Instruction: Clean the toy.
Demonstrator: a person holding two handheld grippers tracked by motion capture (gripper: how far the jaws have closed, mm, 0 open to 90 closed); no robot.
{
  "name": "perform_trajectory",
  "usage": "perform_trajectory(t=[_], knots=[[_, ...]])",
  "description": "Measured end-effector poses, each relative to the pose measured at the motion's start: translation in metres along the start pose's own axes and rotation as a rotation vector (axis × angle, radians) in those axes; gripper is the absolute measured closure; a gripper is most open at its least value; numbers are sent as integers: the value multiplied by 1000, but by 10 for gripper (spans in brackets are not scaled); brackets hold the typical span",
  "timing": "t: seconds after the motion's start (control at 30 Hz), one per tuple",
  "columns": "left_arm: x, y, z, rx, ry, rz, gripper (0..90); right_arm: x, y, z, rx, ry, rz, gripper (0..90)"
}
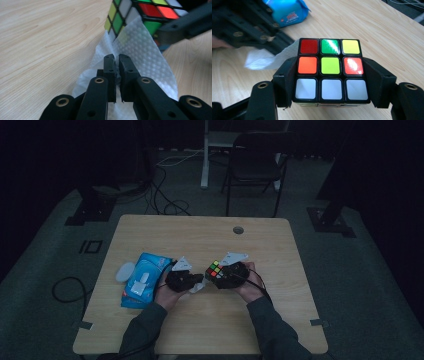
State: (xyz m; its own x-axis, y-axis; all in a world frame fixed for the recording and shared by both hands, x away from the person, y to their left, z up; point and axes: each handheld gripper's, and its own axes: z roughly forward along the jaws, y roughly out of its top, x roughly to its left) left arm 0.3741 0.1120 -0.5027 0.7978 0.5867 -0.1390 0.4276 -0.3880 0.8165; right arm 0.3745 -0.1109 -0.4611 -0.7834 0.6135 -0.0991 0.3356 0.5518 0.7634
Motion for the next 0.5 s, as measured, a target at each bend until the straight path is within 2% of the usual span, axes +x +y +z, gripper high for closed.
perform_trajectory(t=[0.07,0.37,0.5], knots=[[-3,0,-1,-6,3,5,861,-1,0,0,1,-4,7,343],[-24,4,2,-10,-3,79,862,-3,4,5,0,-28,60,343],[-28,4,8,-7,-6,81,862,0,5,8,3,-31,62,343]])
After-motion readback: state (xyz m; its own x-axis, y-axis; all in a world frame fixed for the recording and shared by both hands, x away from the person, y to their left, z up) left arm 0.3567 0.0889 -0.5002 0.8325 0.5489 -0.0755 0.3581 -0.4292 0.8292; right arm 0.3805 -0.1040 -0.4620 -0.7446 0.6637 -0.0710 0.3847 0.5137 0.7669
